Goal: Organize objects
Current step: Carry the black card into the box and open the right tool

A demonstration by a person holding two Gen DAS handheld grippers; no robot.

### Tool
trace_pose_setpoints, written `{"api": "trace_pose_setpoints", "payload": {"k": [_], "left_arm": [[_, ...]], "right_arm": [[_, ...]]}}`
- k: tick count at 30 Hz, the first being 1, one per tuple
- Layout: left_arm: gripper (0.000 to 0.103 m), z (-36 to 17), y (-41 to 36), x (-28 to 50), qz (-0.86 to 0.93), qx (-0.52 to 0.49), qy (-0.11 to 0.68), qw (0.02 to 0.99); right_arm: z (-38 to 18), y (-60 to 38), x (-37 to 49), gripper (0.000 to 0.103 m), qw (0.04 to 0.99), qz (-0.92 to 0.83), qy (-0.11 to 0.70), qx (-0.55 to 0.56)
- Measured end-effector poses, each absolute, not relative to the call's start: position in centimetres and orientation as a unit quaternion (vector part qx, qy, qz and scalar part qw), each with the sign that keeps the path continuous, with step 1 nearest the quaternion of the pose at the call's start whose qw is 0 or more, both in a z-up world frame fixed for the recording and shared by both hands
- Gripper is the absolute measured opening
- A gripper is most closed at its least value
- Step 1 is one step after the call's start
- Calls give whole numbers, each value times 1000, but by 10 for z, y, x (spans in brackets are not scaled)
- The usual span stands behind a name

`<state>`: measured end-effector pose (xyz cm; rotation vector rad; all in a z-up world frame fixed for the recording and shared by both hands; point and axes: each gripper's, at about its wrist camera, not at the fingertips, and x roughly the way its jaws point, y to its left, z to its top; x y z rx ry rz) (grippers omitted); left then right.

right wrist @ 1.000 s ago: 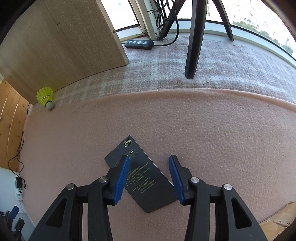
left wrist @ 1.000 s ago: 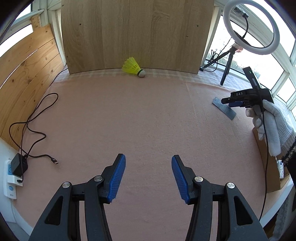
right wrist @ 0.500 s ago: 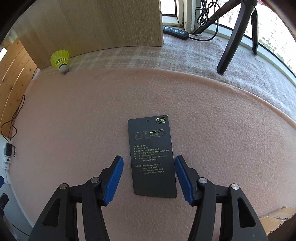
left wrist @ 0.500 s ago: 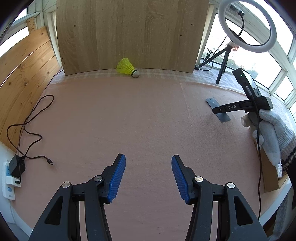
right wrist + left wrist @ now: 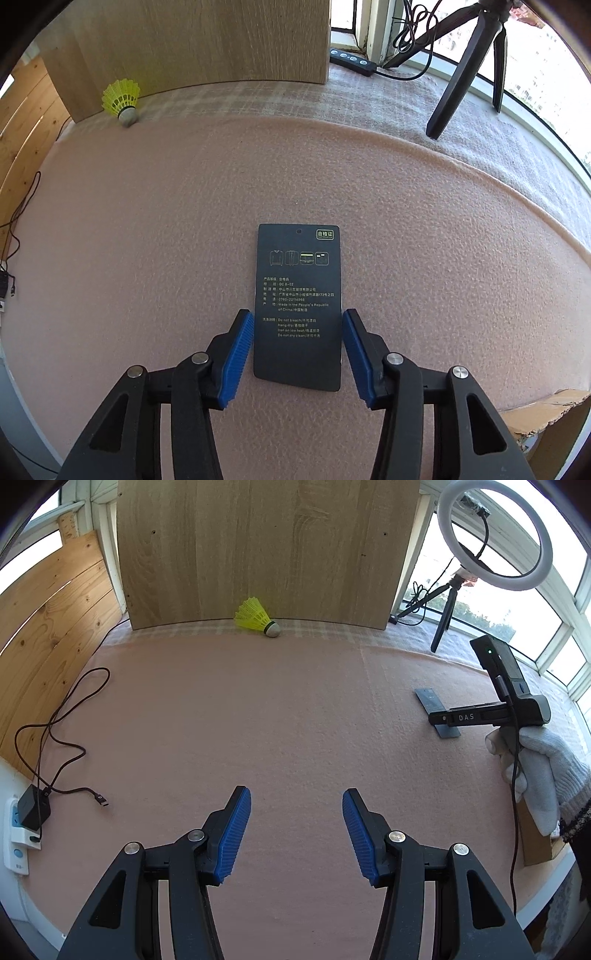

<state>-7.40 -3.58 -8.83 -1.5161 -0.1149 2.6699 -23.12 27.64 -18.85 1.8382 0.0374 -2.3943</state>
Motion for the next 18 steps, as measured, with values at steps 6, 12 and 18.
{"api": "trace_pose_setpoints", "payload": {"k": [6, 12, 18], "left_arm": [[55, -86, -26, -74, 869, -491, -34, 46], [55, -85, -14, -75, 868, -491, -31, 63], [55, -79, 6, -74, 870, -485, -22, 87]], "right_arm": [[-184, 278, -201, 45, 56, -798, 7, 599], [-157, 283, -162, 45, 45, -820, -13, 570], [-117, 306, -113, 45, 19, -843, -34, 536]]}}
